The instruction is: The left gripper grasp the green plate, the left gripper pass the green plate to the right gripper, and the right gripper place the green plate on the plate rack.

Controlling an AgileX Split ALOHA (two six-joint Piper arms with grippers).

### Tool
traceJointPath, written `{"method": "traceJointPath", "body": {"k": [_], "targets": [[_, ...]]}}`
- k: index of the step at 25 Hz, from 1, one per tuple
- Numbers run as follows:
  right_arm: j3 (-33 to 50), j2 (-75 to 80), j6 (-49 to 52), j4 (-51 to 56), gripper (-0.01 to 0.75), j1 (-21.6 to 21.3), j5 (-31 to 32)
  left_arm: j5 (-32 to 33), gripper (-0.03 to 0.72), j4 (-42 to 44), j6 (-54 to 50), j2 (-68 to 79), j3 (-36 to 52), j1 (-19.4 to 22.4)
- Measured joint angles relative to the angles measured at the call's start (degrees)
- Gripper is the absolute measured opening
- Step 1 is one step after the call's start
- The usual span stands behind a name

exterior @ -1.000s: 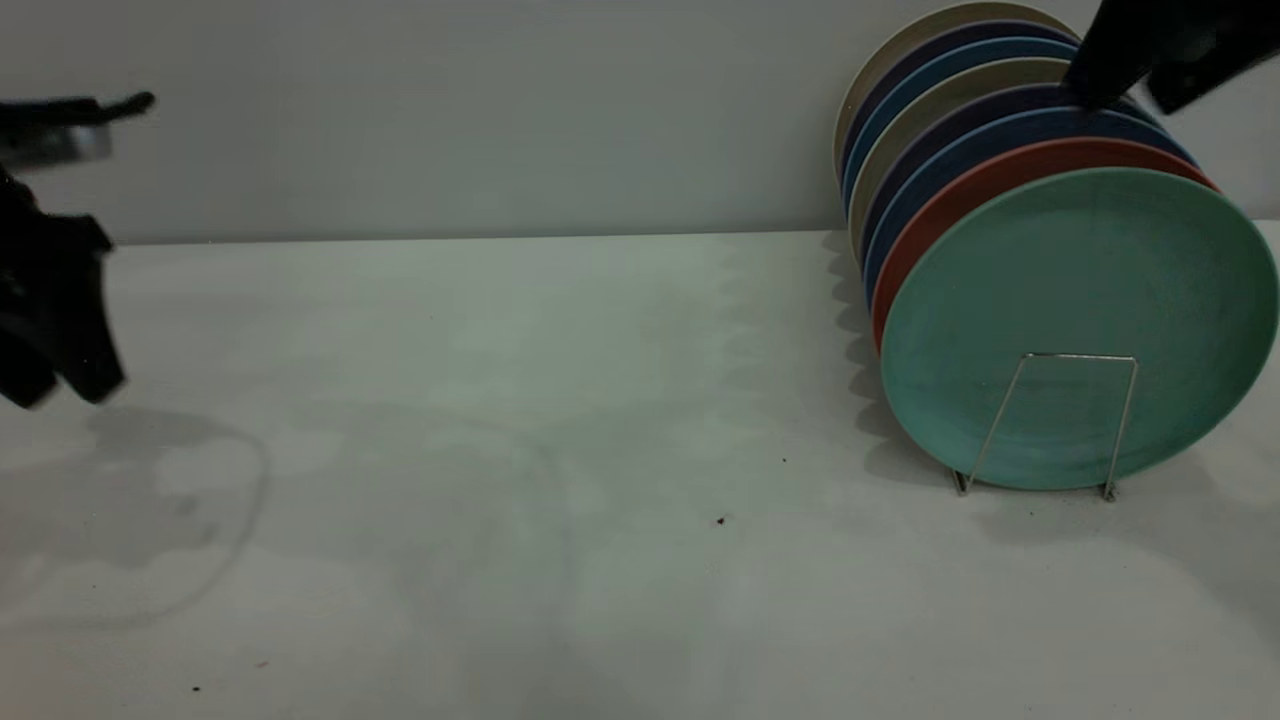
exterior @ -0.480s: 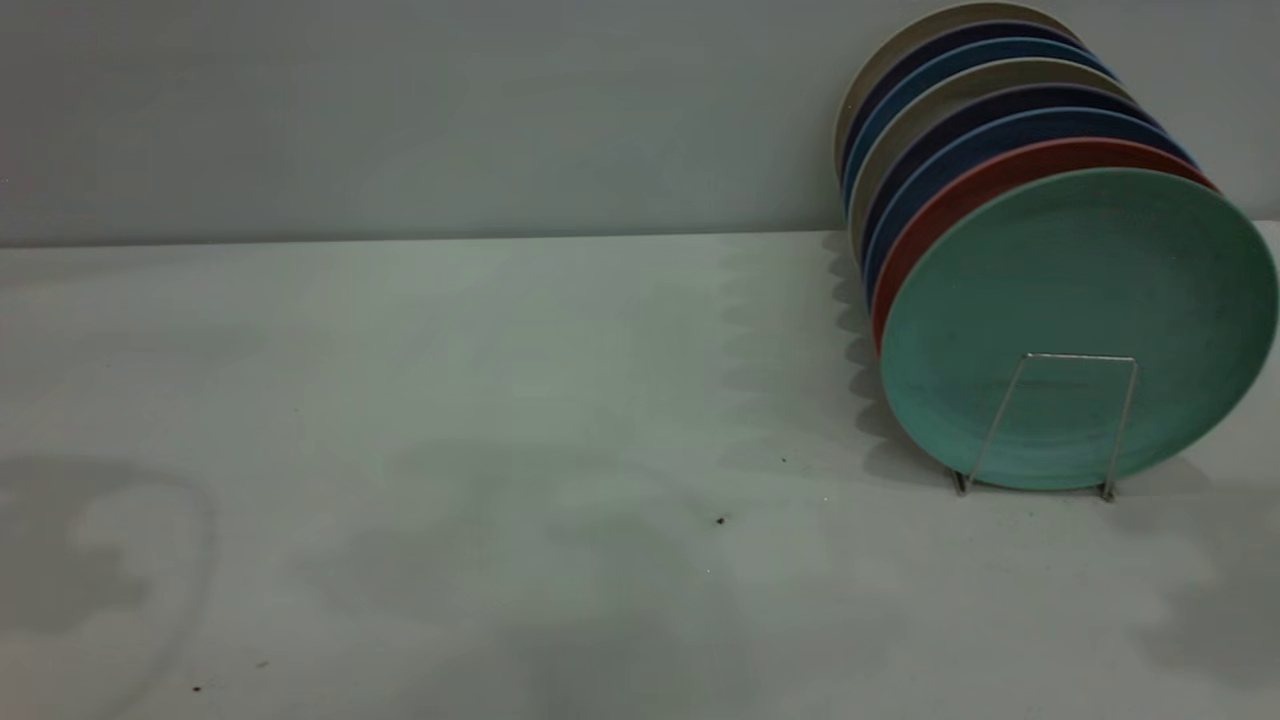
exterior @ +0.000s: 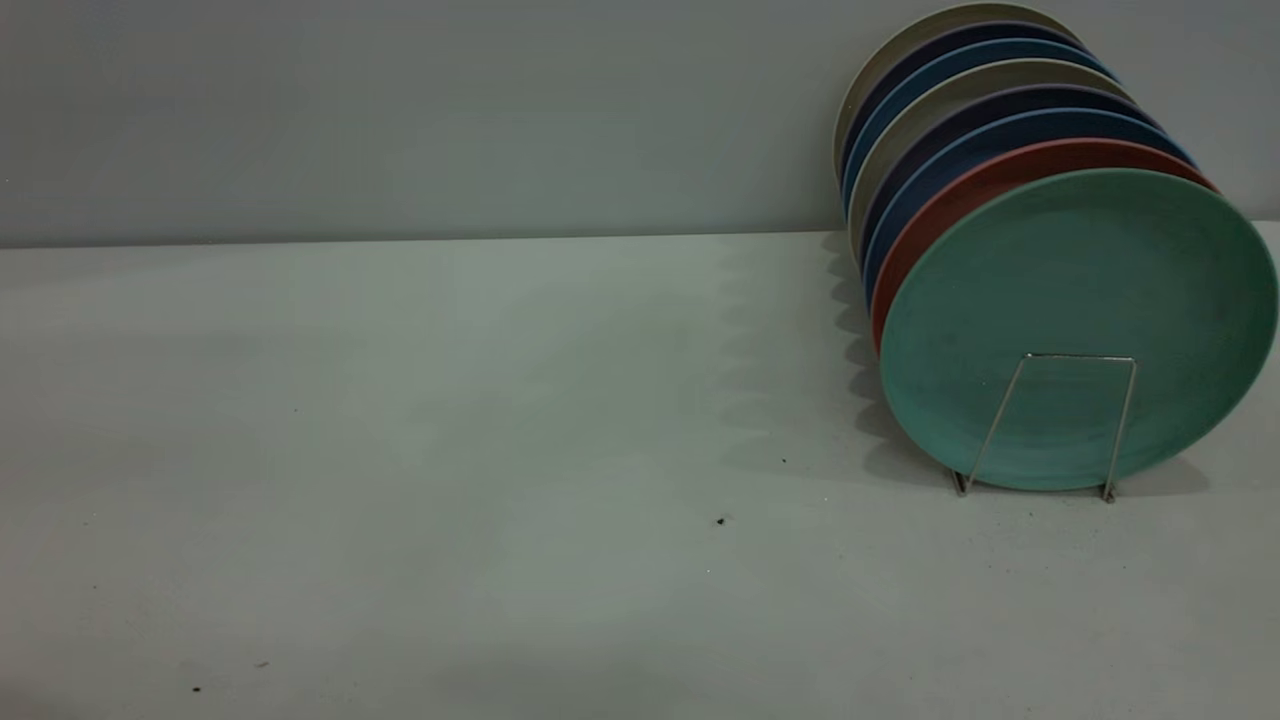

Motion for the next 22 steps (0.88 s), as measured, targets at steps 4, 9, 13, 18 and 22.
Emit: {"method": "traceJointPath", "body": {"k": [4, 9, 13, 18, 22], "targets": [[9.7, -10.6, -0.9, 2.9, 0.527, 0.0, 0.0, 2.8, 0.493, -0.6, -0.3, -11.7, 6.7, 0.0], [18.7, -22.0, -2.1, 2.6, 0.527, 0.0, -0.2, 7.6, 0.493, -0.7, -1.0, -26.7, 11.7, 0.0], [22.4, -29.6, -2.3, 0.8, 0.527, 0.0, -1.9, 8.9, 0.493, -0.8, -3.3, -36.0, 12.3, 0.0], [23.5, -39.0, -3.2, 0.4, 0.527, 0.0, -2.8, 8.9, 0.493, -0.5, -1.8, -45.1, 12.3, -0.6], [23.6, -42.9, -3.4, 0.4, 0.527, 0.7, -2.8, 8.9, 0.492, 1.8, -1.8, -49.4, 12.5, -3.6]]}}
